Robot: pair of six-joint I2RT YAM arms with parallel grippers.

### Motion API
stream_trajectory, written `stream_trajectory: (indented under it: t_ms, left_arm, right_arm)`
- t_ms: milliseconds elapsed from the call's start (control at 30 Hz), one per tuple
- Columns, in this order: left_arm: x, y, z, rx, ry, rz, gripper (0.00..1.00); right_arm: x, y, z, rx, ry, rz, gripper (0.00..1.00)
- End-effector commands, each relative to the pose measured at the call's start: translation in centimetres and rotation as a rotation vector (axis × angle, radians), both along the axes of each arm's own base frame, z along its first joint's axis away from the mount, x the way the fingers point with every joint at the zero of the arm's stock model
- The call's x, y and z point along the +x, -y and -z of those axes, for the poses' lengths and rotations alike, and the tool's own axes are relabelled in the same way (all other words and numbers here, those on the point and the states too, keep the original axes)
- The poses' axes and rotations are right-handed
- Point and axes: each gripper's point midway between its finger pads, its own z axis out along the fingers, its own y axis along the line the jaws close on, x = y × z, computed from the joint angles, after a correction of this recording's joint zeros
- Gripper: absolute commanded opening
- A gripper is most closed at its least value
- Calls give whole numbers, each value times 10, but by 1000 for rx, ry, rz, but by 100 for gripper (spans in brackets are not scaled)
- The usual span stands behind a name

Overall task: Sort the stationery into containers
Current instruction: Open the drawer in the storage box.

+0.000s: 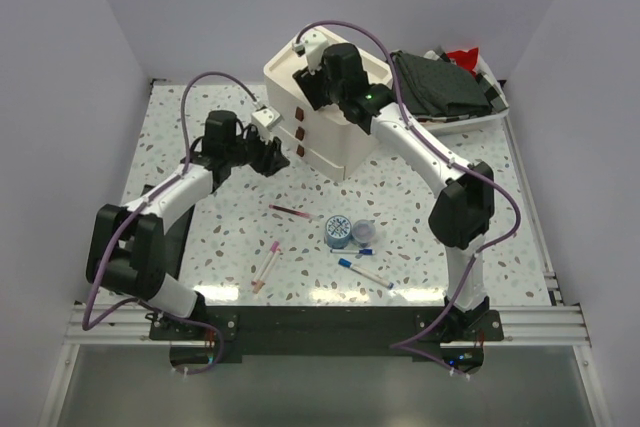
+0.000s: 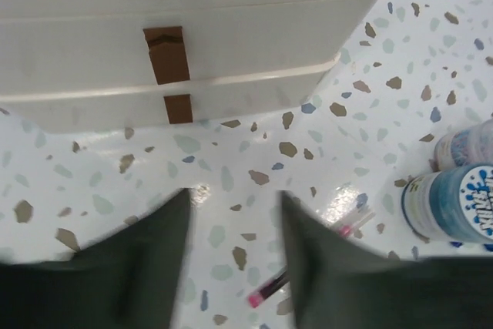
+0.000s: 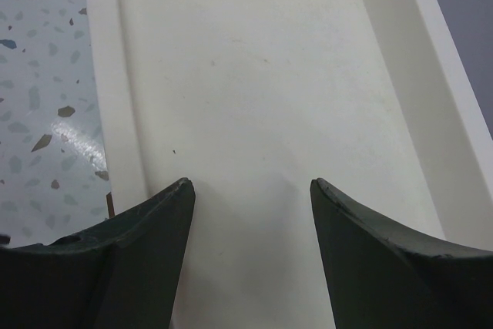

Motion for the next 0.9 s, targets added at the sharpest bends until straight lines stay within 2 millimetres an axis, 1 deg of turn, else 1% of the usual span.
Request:
stream_trajectory:
  t_ms: [0,33,67,100,133,167,233,267,300,333,400,433,500,533,567,600,633,667,767,800,867]
  left_arm:
    - [12,1,2,-8,29,-35,100]
    - [16,2,3,3,38,-44,100]
    - [23,4,-1,4,61,-50,100]
    - [28,6,3,18,63,-69,100]
    - [32,8,3,19,74,-73,100]
    - [38,10,-4,14,106,-78,100]
    - [46,13,-1,10,98,-105,100]
    - [51,15,-5,0,104,-107,100]
    - [54,17,0,-2,85,-110,100]
    - [56,19,-2,-15,79,-117,100]
    - [61,25,-6,-19,100,-110,99]
    - [64,28,-12,-22,115,-106,96]
    - [68,31,-9,-13,110,-116,92]
    - [71,34,-13,-22,120,-112,86]
    - [73,36,-8,-22,107,-110,84]
    - [74,38,-9,-32,102,-110,80]
    - [76,40,-12,-41,108,-105,74]
    - [77,44,-8,-44,98,-96,72]
    - [78,50,-7,-54,92,-78,67]
    - [79,51,-6,-54,89,-84,63]
    - [82,52,-5,-56,87,-87,59]
  right_arm:
    - [-9,9,70,-108,-179,0,67]
    - [-8,9,71,-110,-180,2,67]
    - [-9,9,71,-110,-181,0,67]
    - [-9,8,72,-109,-184,0,67]
    - [-9,7,72,-109,-184,-2,67]
    - [-8,8,72,-109,-184,0,67]
    - [-8,8,72,-111,-183,1,67]
    - [-8,8,72,-110,-181,1,67]
    - [-8,8,71,-109,-180,2,67]
    - [-9,9,74,-115,-184,3,67]
    - [-8,9,72,-113,-177,7,67]
    - [-8,10,72,-115,-178,8,67]
    - [-8,11,72,-116,-178,7,67]
    - [-8,11,72,-117,-176,10,67]
    - [-8,10,72,-118,-177,8,67]
    - [-7,11,73,-118,-178,10,67]
    - [-7,9,73,-116,-177,9,67]
    - [-7,10,74,-116,-177,10,68]
    - [-5,10,74,-113,-179,12,68]
    - [-6,10,75,-114,-182,11,68]
    - [-5,9,76,-114,-184,11,68]
